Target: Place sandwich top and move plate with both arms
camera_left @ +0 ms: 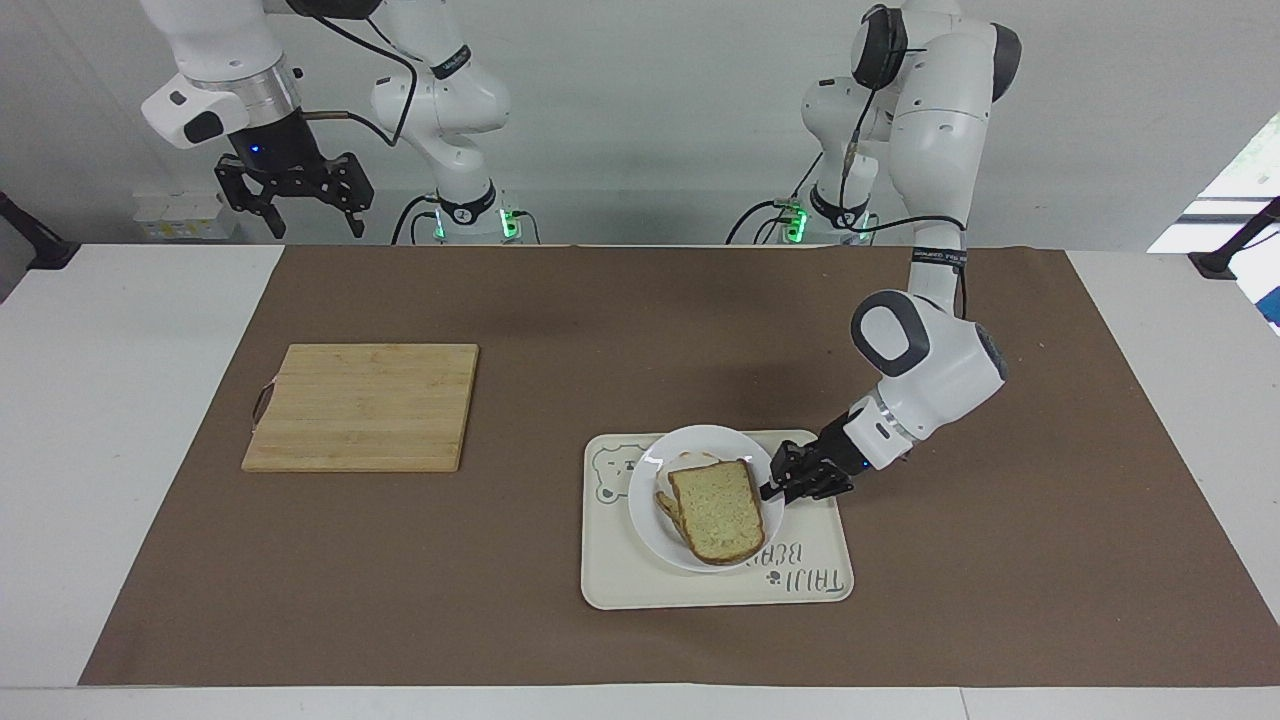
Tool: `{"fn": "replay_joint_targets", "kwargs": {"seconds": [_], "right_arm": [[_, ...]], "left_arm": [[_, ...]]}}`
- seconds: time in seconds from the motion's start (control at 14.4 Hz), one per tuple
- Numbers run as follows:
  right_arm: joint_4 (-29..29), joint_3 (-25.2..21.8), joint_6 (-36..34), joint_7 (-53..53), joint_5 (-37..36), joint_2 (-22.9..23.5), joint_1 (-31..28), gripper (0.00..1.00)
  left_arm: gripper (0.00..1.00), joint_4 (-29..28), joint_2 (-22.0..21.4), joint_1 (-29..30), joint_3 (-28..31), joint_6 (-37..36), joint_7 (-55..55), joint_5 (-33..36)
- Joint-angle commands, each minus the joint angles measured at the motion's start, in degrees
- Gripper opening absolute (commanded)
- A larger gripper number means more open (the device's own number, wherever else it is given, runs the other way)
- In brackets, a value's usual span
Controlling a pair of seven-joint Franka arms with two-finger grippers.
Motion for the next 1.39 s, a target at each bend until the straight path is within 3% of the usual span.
{"fn": "replay_joint_targets", "kwargs": {"seconds": [0.0,0.21,0.63,0.84,1.32], "right_arm": [[-0.9,0.3,0.1,-1.0,-1.1,-1.0,0.2,1.00],[-0.9,-0.1,-0.2,-1.5,-1.0,-1.1,-0.4,1.00],[-0.8,0.2,-0.4,-1.4,-0.4,-1.0,-0.1,1.00],[-0.8,0.0,-0.4,-1.4,-0.4,-1.0,-0.1,1.00],[-0.8,0.1,-0.4,-1.4,-0.4,-1.0,-0.1,1.00]], "left_arm": [[0.96,0.7,-2.6,0.2,2.2,0.1,-1.3,4.6],[1.00,0.2,-7.7,0.1,4.8,-1.9,-1.3,11.3],[1.00,0.9,-18.0,0.2,12.2,-18.4,-1.3,30.3],[1.00,1.9,-22.8,0.4,14.2,-25.7,-1.2,36.2],[1.00,17.4,-24.5,0.5,20.3,-48.2,-1.4,39.2]]}}
